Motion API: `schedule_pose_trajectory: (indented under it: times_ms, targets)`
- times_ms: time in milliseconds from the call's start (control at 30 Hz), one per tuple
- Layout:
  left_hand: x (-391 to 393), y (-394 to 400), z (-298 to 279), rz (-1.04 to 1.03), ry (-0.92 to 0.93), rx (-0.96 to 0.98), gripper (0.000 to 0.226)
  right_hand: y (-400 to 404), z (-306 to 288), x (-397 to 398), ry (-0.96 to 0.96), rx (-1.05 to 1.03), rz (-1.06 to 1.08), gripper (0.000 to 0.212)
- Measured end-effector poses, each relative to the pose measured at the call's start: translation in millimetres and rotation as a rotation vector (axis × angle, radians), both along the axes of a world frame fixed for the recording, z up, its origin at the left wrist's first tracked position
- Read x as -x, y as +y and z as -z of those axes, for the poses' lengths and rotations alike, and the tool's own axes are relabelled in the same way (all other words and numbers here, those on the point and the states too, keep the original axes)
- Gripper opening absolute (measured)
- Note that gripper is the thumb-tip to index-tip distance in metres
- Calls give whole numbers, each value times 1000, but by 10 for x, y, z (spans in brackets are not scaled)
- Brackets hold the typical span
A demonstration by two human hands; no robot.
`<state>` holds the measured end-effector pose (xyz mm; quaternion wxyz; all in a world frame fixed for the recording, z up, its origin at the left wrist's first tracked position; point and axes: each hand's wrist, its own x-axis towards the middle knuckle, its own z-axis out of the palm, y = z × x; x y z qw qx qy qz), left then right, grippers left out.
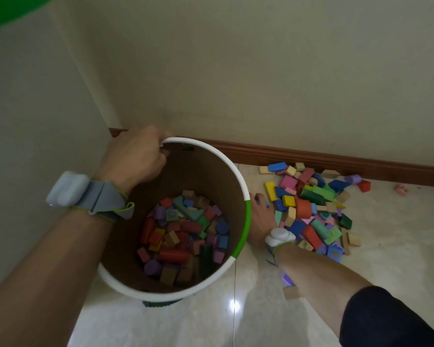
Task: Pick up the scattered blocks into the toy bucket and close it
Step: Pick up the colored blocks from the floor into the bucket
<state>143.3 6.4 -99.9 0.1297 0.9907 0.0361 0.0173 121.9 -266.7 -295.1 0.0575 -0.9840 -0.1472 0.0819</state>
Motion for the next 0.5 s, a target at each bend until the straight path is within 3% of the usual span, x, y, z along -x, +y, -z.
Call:
schedule_pose_trajectory:
  times_ms: [367,500]
  targets:
    - [181,-35,-12,-28,12,19,37,-151,-83,222,48,-68,72,37]
    - [263,-58,18,-37,29,27,37,-155,-198,235,18,-234,226,27]
